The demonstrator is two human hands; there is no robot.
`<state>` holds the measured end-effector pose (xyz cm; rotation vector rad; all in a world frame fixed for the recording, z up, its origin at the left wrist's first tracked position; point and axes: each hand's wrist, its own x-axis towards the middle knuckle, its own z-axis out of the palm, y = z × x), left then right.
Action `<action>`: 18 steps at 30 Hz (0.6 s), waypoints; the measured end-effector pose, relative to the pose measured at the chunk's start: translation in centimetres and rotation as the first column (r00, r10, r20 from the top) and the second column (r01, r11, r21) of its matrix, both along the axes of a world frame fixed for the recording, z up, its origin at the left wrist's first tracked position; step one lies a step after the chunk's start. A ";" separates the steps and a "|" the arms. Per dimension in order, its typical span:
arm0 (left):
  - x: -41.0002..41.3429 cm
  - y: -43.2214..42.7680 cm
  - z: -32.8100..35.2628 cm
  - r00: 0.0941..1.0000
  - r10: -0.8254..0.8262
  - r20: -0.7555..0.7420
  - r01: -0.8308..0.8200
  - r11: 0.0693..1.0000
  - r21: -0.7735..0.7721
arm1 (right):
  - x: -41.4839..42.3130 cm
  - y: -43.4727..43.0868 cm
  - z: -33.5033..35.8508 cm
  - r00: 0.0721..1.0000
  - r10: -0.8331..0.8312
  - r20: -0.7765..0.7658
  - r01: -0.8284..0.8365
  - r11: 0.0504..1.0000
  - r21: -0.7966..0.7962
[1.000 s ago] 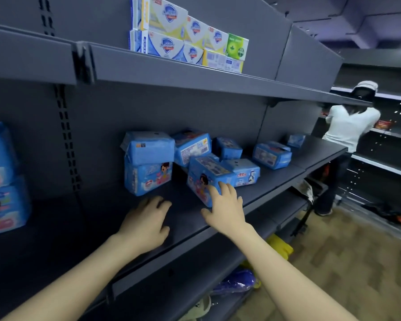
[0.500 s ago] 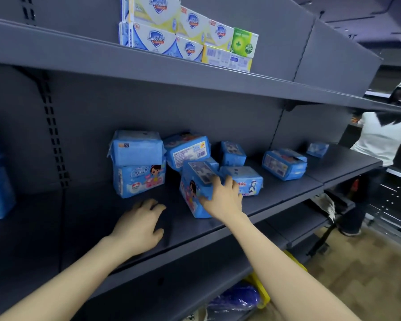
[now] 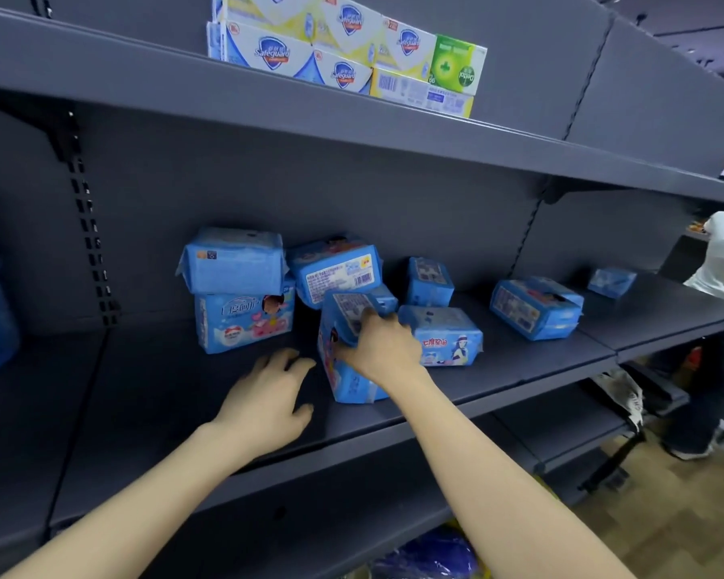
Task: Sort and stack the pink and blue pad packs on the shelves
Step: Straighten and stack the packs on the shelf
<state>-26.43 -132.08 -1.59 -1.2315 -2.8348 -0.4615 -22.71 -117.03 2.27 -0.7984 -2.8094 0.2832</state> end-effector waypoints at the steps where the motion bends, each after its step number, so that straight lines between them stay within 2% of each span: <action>1: 0.1 0.4 0.1 1.000 0.000 0.004 0.000 1.000 0.028 | 0.0 0.0 -0.1 1.000 0.003 0.001 -0.003 1.000 0.006; 5: 0.6 2.0 0.4 1.000 -0.015 0.010 0.013 0.992 0.122 | 0.1 0.1 -0.3 1.000 0.014 -0.008 -0.014 1.000 -0.010; 11: 0.7 2.1 -0.2 0.999 -0.019 0.036 0.014 0.990 0.141 | 0.1 0.3 -0.4 0.999 0.024 -0.030 -0.024 0.999 -0.029; 18: 0.8 2.6 -0.1 0.995 -0.034 0.089 0.011 0.970 0.244 | 0.1 0.4 -0.8 0.998 0.040 -0.054 -0.041 0.999 -0.020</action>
